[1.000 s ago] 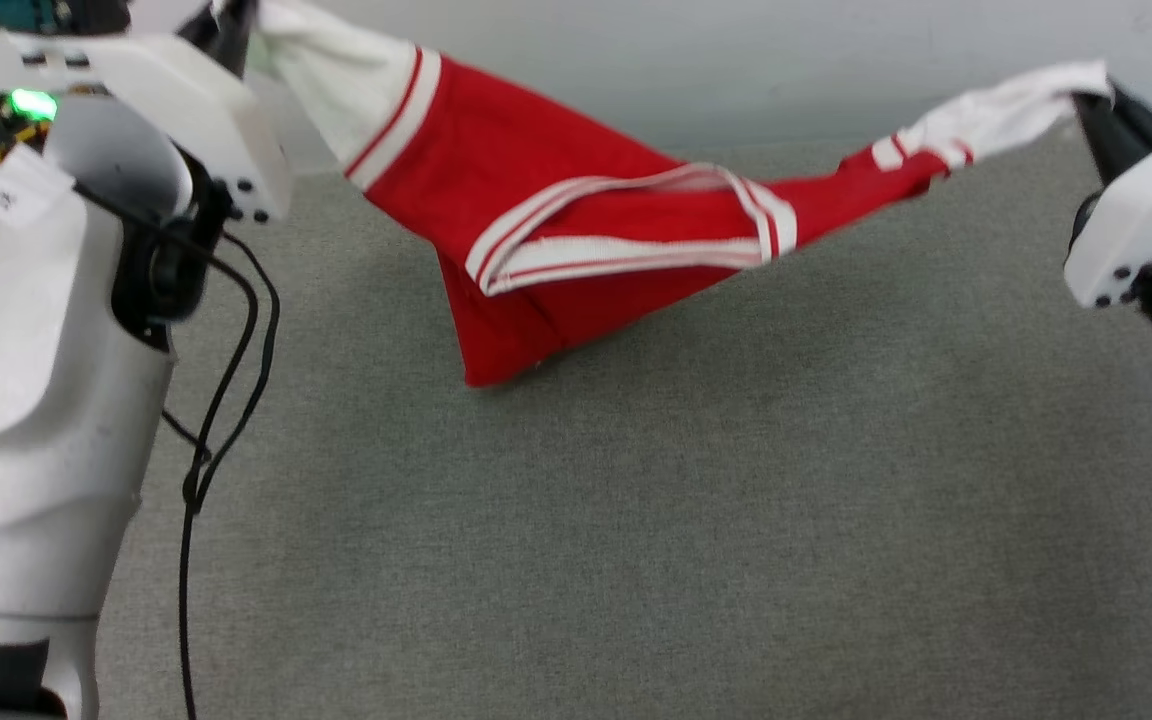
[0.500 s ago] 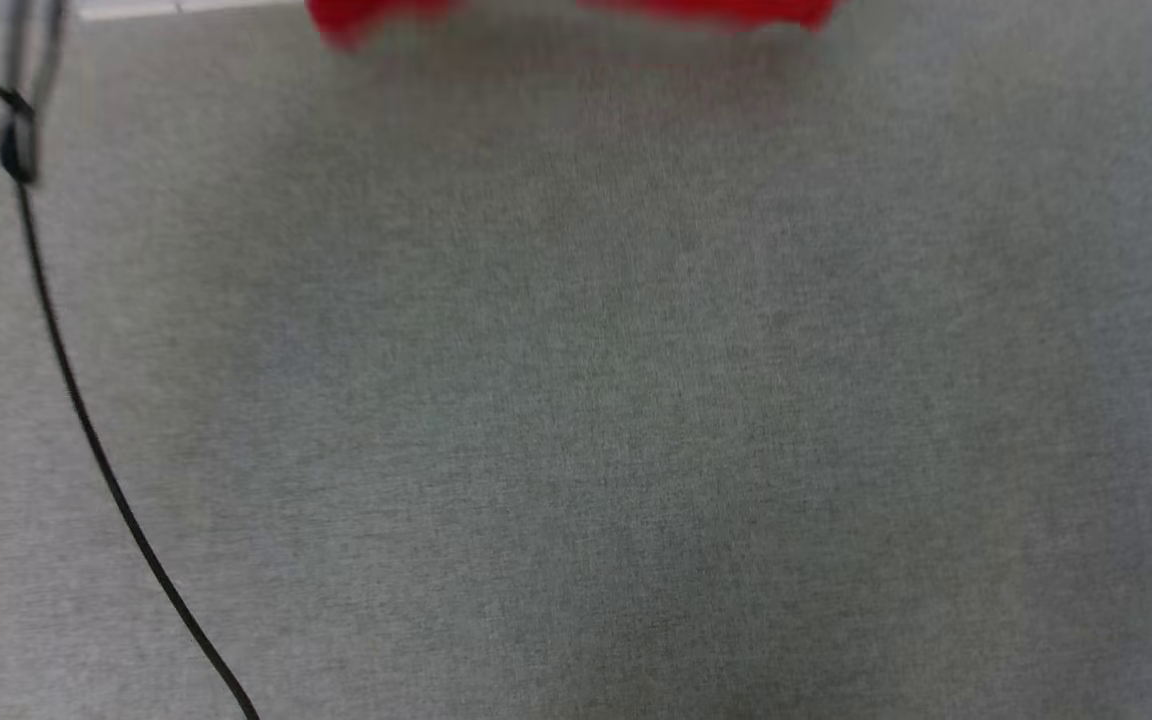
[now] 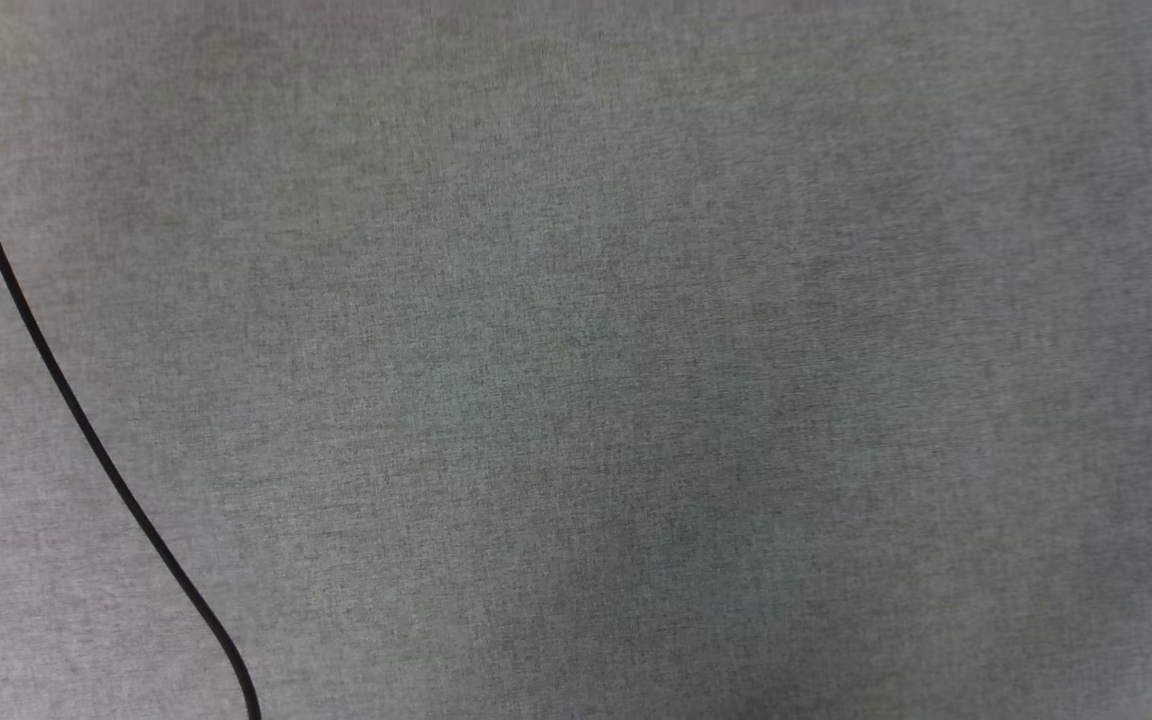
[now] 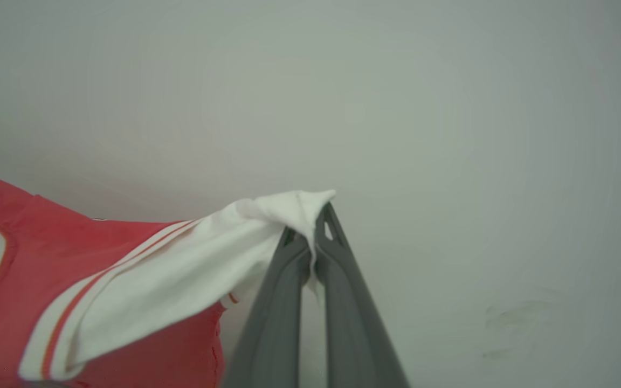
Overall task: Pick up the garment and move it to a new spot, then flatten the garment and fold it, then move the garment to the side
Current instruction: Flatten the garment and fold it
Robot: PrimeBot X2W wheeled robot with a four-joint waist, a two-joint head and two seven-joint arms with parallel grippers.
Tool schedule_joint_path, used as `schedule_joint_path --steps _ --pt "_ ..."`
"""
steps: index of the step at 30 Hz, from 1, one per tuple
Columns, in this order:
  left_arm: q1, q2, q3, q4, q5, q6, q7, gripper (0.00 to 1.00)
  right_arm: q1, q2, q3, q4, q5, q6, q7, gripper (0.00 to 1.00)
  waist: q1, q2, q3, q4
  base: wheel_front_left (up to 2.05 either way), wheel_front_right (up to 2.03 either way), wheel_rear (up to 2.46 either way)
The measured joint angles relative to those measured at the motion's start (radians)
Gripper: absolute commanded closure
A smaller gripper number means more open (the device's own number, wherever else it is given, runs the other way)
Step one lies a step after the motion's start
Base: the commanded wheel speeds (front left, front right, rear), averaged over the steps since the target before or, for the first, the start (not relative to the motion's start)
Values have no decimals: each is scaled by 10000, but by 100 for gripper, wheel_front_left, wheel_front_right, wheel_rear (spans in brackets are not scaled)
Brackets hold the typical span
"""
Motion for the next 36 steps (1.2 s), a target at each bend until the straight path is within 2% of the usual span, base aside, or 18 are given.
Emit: schedule_joint_path --steps 6,12,18,26,27,32,36 --pt "332 15 35 715 -226 -330 -314 100 223 63 407 692 341 0 -537 100 0 0 362 116 0 0 0" --pt "1417 56 146 1266 -539 -617 -930 100 1398 132 886 1350 947 0 -1162 100 -1 0 8 111 0 0 0" --pt "3239 94 234 1469 -938 -872 -1507 100 3112 144 1333 1848 1624 0 -1553 100 -2 0 -819 125 0 0 0" --pt "5648 2 280 1244 -1352 -1012 -1948 100 5528 -8 1760 1839 2349 0 -2046 100 -3 0 -2160 228 0 0 0" --pt "6421 -19 339 1101 -1536 -1024 -1979 100 6311 -136 1912 1693 2545 0 -2090 100 -4 0 -2582 270 0 0 0" --pt "8119 -52 474 719 -1875 -941 -1981 100 7846 -316 2082 1279 2874 4 -2119 100 -5 0 -3409 344 0 0 0" --pt "9849 -8 663 75 -2157 -694 -2054 100 9372 -426 1992 742 3087 6 -2057 100 -6 1 -4187 399 0 0 0"
